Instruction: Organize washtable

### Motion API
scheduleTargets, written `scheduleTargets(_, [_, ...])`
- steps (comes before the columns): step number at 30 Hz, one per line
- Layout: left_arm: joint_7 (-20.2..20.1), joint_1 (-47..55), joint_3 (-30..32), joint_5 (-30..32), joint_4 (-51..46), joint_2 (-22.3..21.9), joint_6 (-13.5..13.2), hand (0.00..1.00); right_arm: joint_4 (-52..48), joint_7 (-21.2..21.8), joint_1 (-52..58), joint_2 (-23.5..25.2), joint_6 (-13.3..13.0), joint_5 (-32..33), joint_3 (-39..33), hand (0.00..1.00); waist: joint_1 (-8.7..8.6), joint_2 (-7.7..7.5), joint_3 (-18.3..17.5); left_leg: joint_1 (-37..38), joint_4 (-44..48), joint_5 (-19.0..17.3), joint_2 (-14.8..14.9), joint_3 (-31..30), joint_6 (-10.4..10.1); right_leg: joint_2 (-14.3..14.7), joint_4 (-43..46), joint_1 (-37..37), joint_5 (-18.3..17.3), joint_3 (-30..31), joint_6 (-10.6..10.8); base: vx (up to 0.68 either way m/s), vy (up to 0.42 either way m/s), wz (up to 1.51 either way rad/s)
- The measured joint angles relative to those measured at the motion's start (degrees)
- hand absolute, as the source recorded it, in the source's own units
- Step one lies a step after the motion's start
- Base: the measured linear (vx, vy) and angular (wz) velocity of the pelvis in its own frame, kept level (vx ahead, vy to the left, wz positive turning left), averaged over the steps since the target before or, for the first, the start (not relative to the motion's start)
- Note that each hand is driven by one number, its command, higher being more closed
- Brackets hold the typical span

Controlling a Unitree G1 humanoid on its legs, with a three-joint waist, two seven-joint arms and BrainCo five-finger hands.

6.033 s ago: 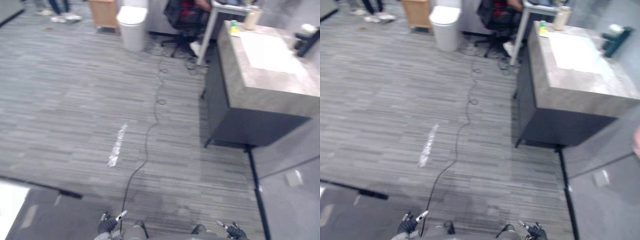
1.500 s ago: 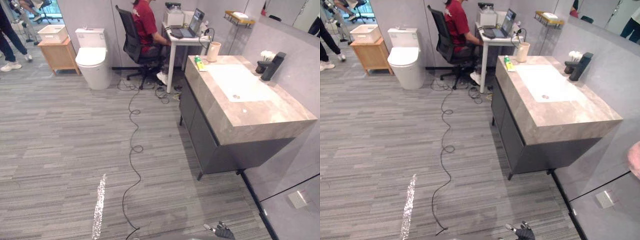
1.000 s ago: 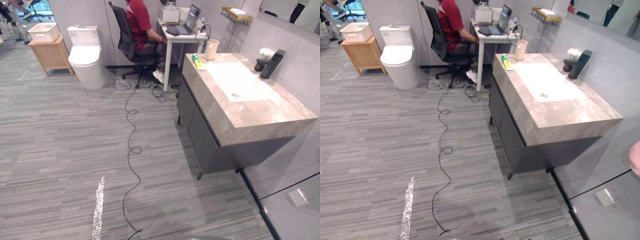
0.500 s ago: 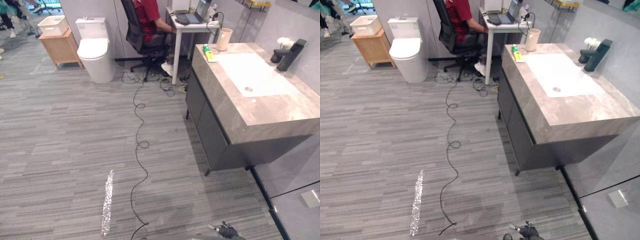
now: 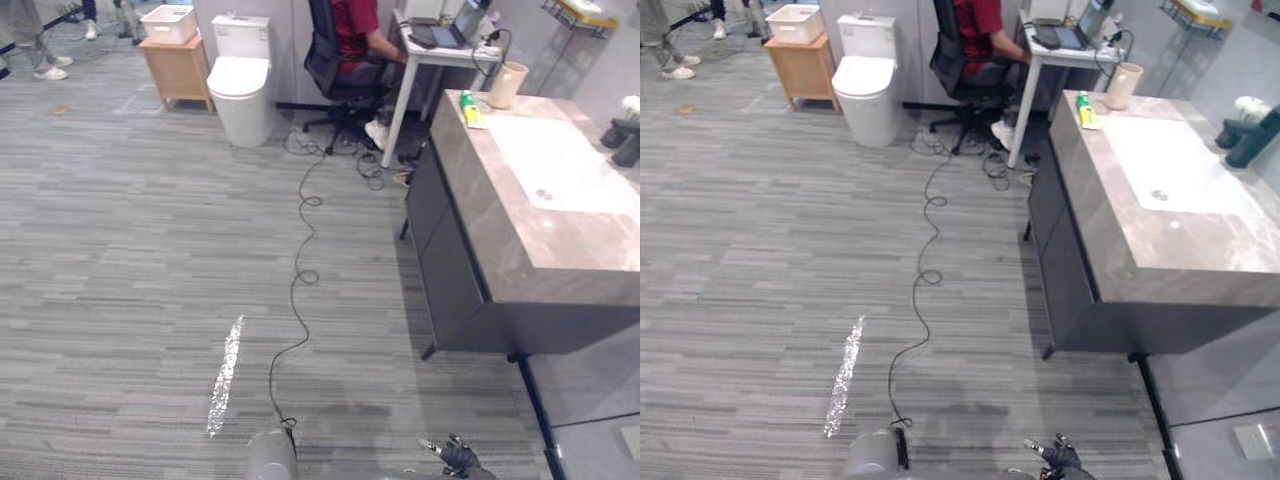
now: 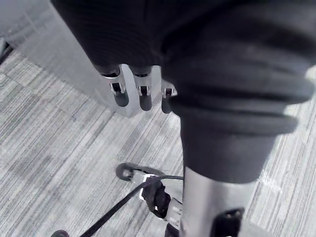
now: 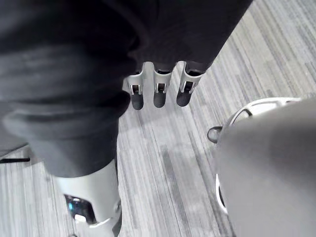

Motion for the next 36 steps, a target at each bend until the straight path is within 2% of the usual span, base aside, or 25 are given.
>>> scheduleTargets(1, [-0.04, 0.00, 0.14, -0.09, 0.03, -0.57, 0.07, 0.00, -0.48, -0.29, -0.11, 0.18, -0.03, -0.02, 0.12, 0.00, 0.01, 0.91, 0.09, -0.34, -4.29, 0.36, 0.83, -0.18, -0.77, -0.60, 0.05, -0.04, -0.49, 0.17, 1.21, 0.16, 0.304, -0.04])
scheduleTargets(2, [-0.04, 0.10, 0.60, -0.18, -0.26, -0.54, 0.07, 0.00, -0.64, -0.83, -0.16, 0.65, 0.01, -0.04, 0.91, 0.00, 0.19, 0.85, -0.08, -0.16, -4.84, -0.83, -0.85, 1.47, -0.45, -2.13, 0.24, -0.34, -0.49, 0.21, 2.80, 0.27, 0.338, -0.15])
scheduleTargets(5, [0.17, -0.45, 0.69, -0.39, -2.12, 0.02, -0.39, 0.00, -1.87, -0.66, -0.49, 1.90, -0.25, 0.02, 2.05, 0.00, 1.43, -0.23, -0.70, 0.67, -3.86, -3.03, -1.47, 6.31, 1.93, -3.93, 7.58, -0.83, -1.80, 0.11, 1.10, 0.32, 0.226, -0.34])
scheduleTargets(8, [0.02, -2.49, -0.44, -0.28, -2.19, 1.62, -0.06, 0.00, -1.47, -0.51, -0.40, 2.75, -0.33, 0.08, 1.59, 0.00, 1.39, -1.60, -1.75, 1.04, 0.17, -6.66, -3.10, 8.31, 3.54, -5.98, 8.14, 1.89, -1.52, 0.46, 2.51, 0.34, 0.208, -0.36])
scheduleTargets(9, [0.06, -3.19, -1.45, 0.15, -1.84, 1.72, 0.06, 0.00, -1.07, -0.49, 0.01, 2.53, -0.16, 0.28, 0.39, 0.00, 1.30, -0.35, -1.59, 2.88, 0.33, -8.95, -4.37, 8.65, 3.42, -7.45, 14.33, -0.10, -1.54, 2.45, 2.21, 0.24, 0.246, -0.33])
scheduleTargets(10, [0.10, -3.30, -1.99, 0.16, -1.56, 1.80, 0.03, 0.00, -1.43, -0.46, 0.03, 2.01, -0.09, 0.43, -0.59, 0.00, 1.13, -0.41, -1.52, 3.75, 0.17, -9.84, -5.09, 8.74, 3.53, -9.02, 19.47, -2.29, -1.38, 3.79, 0.96, 0.22, 0.255, -0.12])
scheduleTargets(11, [0.19, -3.71, -2.90, 0.21, -0.14, 2.48, 0.10, 0.00, -1.65, -0.46, -0.15, 1.10, -0.03, 0.86, -1.84, 0.00, -0.34, 0.66, -1.70, 6.01, 0.13, -11.23, -6.05, 9.27, 4.47, -11.50, 30.62, -7.27, 1.58, 7.13, -5.31, 0.23, 0.196, 0.05])
scheduleTargets(12, [0.17, -3.68, -3.86, 0.25, 0.79, 2.89, 0.34, 0.00, -1.33, -0.60, 0.03, -0.07, -0.17, 1.03, -2.27, 0.00, -0.91, 1.18, -1.64, 8.95, -0.33, -12.34, -6.47, 9.82, 5.03, -12.22, 38.76, -10.71, 6.50, 10.79, -10.05, 0.25, 0.159, 0.05])
scheduleTargets(13, [0.18, -3.71, -4.16, 0.30, 0.77, 3.32, 0.44, 0.00, -1.27, -0.63, 0.07, -0.33, -0.25, 1.05, -2.38, 0.00, -1.13, 1.58, -1.37, 10.72, -0.95, -12.79, -6.53, 10.23, 5.29, -11.95, 42.65, -12.46, 6.45, 12.44, -9.31, 0.35, 0.108, -0.10])
scheduleTargets(15, [0.30, -3.87, -4.42, 0.34, 0.79, 5.24, 0.48, 0.00, -1.15, -0.47, -1.39, 0.29, -0.45, 1.02, -2.30, 0.00, -1.94, 0.68, -0.93, 17.94, -6.04, -12.82, -6.65, 11.84, 4.97, -8.68, 52.44, -18.55, 0.89, 11.37, -8.54, 0.36, 0.053, -0.32])
scheduleTargets(18, [0.25, -4.80, -5.32, 0.34, 0.82, 5.50, 0.38, 0.00, -2.21, -0.34, -2.12, 0.50, -0.67, 1.01, -0.90, 0.00, -3.42, 0.55, -0.80, 23.33, -10.93, -12.16, -6.67, 13.84, 3.77, -5.51, 48.45, -23.31, -3.82, 3.87, -7.35, 0.28, -0.022, -0.28])
scheduleTargets(21, [0.98, -8.38, -7.42, 0.80, 0.73, 4.27, 0.06, 0.00, -3.91, -0.50, -1.78, 0.53, -0.65, 0.90, -0.55, 0.00, -3.51, 0.87, -0.29, 27.98, -14.34, -11.94, -6.61, 15.05, 3.09, -2.93, 31.05, -25.53, -3.56, -6.26, -7.36, 0.37, -0.046, -0.06])
scheduleTargets(22, [1.29, -9.19, -7.82, 0.96, 0.10, 3.47, -0.28, 0.00, -3.99, -0.63, -1.44, 0.72, -0.48, 0.85, -0.56, 0.00, -3.55, 0.90, -0.27, 30.93, -16.86, -11.69, -6.67, 15.51, 1.78, -1.14, 21.23, -25.34, -1.65, -9.95, -7.86, 0.35, -0.060, 0.08])
scheduleTargets(23, [1.27, -9.38, -7.88, 1.21, 0.10, 3.44, -0.51, 0.00, -4.18, -0.72, -1.11, 0.80, -0.36, 0.78, -0.62, 0.00, -3.58, 0.93, -0.17, 32.05, -17.95, -11.73, -6.78, 15.51, 0.76, -0.52, 18.08, -24.92, -0.27, -11.11, -8.11, 0.45, -0.095, 0.12])
scheduleTargets(24, [1.32, -9.58, -8.12, 1.38, 0.00, 3.45, -0.62, 0.00, -4.50, -0.76, -0.09, 1.02, -0.07, 1.00, -0.78, 0.00, -3.60, 0.40, -0.10, 34.38, -19.48, -11.76, -7.44, 15.25, -0.43, 0.24, 14.95, -24.46, 2.72, -11.48, -9.58, 0.64, -0.135, 0.13])
scheduleTargets(25, [1.36, -9.73, -8.33, 1.61, 0.13, 3.24, -0.53, 0.00, -5.37, -0.89, -0.01, 0.75, 0.12, 1.00, -1.63, 0.00, -3.86, 0.96, -0.27, 37.50, -20.61, -11.34, -6.99, 14.46, -2.33, 0.31, 19.06, -24.04, 4.82, -10.69, -15.38, 0.65, -0.135, 0.06])
scheduleTargets(26, [1.34, -9.67, -8.44, 1.85, 0.10, 3.11, -0.55, 0.00, -5.87, -0.88, 0.02, 0.79, 0.12, 0.89, -1.67, 0.00, -3.93, 1.63, -0.38, 37.60, -19.74, -10.43, -6.28, 14.37, -3.80, 0.50, 20.47, -24.14, 2.96, -10.73, -15.11, 0.69, -0.191, -0.01])
scheduleTargets(27, [1.21, -9.93, -8.49, 2.05, 0.02, 2.97, -0.57, 0.00, -6.68, -0.80, 0.06, 0.84, 0.12, 0.84, -1.93, 0.00, -4.35, 1.86, -0.25, 35.99, -14.13, -8.52, -4.37, 12.67, -5.33, 1.27, 23.18, -24.05, -0.57, -10.32, -14.74, 0.43, -0.183, -0.08])
scheduleTargets(28, [1.17, -9.97, -7.90, 2.44, 0.01, 2.68, -0.57, 0.00, -6.71, -0.67, 0.01, 0.87, 0.13, 0.85, -2.68, 0.00, -4.58, 2.38, -0.20, 34.05, -8.77, -7.35, -2.86, 11.01, -5.29, 1.98, 23.68, -23.53, -2.04, -10.34, -14.54, 0.52, -0.266, -0.23])
scheduleTargets(29, [1.17, -9.95, -5.23, 2.76, -0.04, 1.71, -0.56, 0.00, -6.82, -0.68, -0.07, 0.86, 0.13, 0.89, -4.01, 0.00, -4.75, 3.96, 0.16, 28.57, 5.51, -2.00, 1.36, 6.94, -4.20, 4.42, 23.19, -21.34, -4.02, -10.26, -14.74, 0.51, -0.216, -0.58])
scheduleTargets(30, [1.14, -9.33, -2.71, 2.78, -0.20, 0.52, -0.50, 0.00, -6.75, -0.74, 0.01, 1.02, 0.38, 0.92, -4.46, 0.00, -4.55, 5.15, 0.35, 22.71, 19.15, 6.98, 4.83, 2.86, -2.20, 7.43, 22.60, -18.66, -5.77, -9.26, -15.11, 0.52, -0.172, -0.76])
scheduleTargets(31, [1.07, -8.95, -1.78, 2.77, -0.51, 0.16, -0.50, 0.00, -6.67, -0.91, 0.05, 1.07, 0.54, 0.92, -4.59, 0.00, -4.20, 5.43, 0.47, 20.34, 24.99, 7.54, 6.18, 1.74, -2.38, 8.59, 22.64, -17.36, -6.83, -8.37, -15.55, 0.53, -0.092, -1.02])
scheduleTargets(33, [1.14, -8.23, 0.25, 2.62, -2.65, 0.33, -0.83, 0.00, -6.45, -1.09, -0.08, 2.17, 1.14, 1.00, -4.67, 0.00, -3.13, 3.55, 1.57, 13.15, 37.22, 6.88, 7.53, 1.40, -2.00, 9.80, 21.81, -11.28, -9.51, -4.71, -15.78, 0.60, -0.065, -0.84])
scheduleTargets(35, [1.17, -7.80, 0.29, 2.61, -3.63, 0.43, -1.27, 0.00, -6.24, -1.39, 0.21, 2.77, 1.23, 0.99, -4.68, 0.00, -3.11, 2.01, 1.63, 7.70, 35.93, 5.96, 7.14, 2.27, -0.61, 9.98, 18.01, -7.36, -9.71, -2.75, -14.74, 0.38, -0.007, -0.48])
scheduleTargets(36, [1.16, -7.70, 0.24, 2.61, -4.33, 0.29, -1.48, 0.00, -6.17, -1.66, 0.11, 2.83, 1.23, 0.96, -4.62, 0.00, -3.01, 2.05, 1.56, 4.97, 32.41, 5.43, 6.84, 2.54, 0.14, 10.18, 15.37, -5.09, -9.37, -1.12, -13.75, 0.38, 0.082, -0.55])
